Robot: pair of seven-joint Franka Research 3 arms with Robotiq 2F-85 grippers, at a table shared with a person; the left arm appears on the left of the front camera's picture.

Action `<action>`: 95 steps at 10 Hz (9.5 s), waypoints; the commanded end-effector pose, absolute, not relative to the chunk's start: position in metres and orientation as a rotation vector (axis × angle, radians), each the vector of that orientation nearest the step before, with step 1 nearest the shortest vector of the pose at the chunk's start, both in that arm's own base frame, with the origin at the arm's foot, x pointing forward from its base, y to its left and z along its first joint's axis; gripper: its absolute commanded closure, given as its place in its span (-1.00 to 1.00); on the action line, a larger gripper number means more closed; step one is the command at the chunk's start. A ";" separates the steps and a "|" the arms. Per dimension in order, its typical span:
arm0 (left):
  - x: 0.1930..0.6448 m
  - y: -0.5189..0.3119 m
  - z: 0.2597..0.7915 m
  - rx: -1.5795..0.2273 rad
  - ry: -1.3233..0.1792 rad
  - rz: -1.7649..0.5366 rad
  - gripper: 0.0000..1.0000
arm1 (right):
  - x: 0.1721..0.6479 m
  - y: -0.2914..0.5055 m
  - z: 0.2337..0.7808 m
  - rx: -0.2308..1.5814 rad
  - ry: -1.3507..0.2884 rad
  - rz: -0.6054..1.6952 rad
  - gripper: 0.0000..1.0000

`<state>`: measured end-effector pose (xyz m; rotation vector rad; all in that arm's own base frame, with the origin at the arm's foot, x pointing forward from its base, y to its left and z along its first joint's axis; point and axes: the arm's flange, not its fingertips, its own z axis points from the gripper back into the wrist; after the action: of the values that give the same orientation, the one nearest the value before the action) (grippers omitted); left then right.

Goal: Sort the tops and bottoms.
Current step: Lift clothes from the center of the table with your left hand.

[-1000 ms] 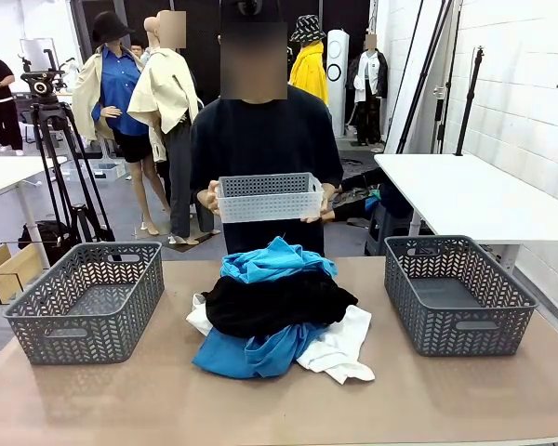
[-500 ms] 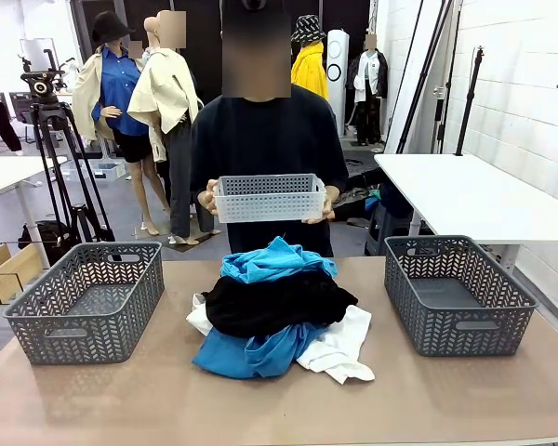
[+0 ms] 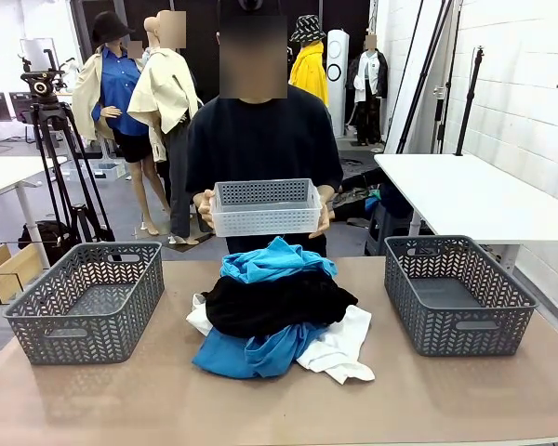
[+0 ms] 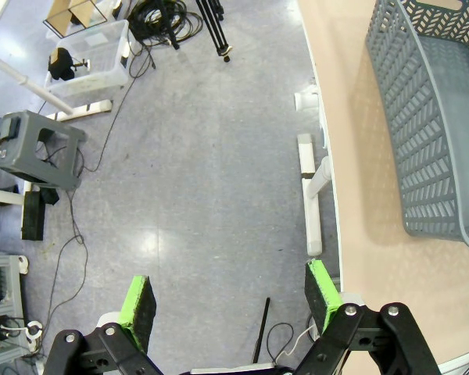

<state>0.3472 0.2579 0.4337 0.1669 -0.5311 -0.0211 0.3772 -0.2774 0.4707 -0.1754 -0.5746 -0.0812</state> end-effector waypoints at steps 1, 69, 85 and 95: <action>0.346 0.260 0.432 0.174 -0.523 -0.022 -1.00 | 0.378 -0.280 0.469 -0.172 -0.572 -0.085 -1.00; 0.406 -0.127 0.584 -0.130 -0.889 -0.959 -1.00 | 0.378 -0.280 0.469 -0.172 -0.572 -0.085 -1.00; 0.515 -0.286 0.467 -0.160 -0.560 -0.979 -1.00 | 0.378 -0.280 0.469 -0.172 -0.572 -0.085 -1.00; 0.546 -0.314 0.428 -0.203 -0.436 -1.016 -0.42 | 0.378 -0.280 0.469 -0.172 -0.572 -0.085 -1.00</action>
<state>0.5397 -0.3183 0.4230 -0.2021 -0.4413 -0.9913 0.3777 -0.2774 0.4705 -0.1787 -0.5717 -0.0810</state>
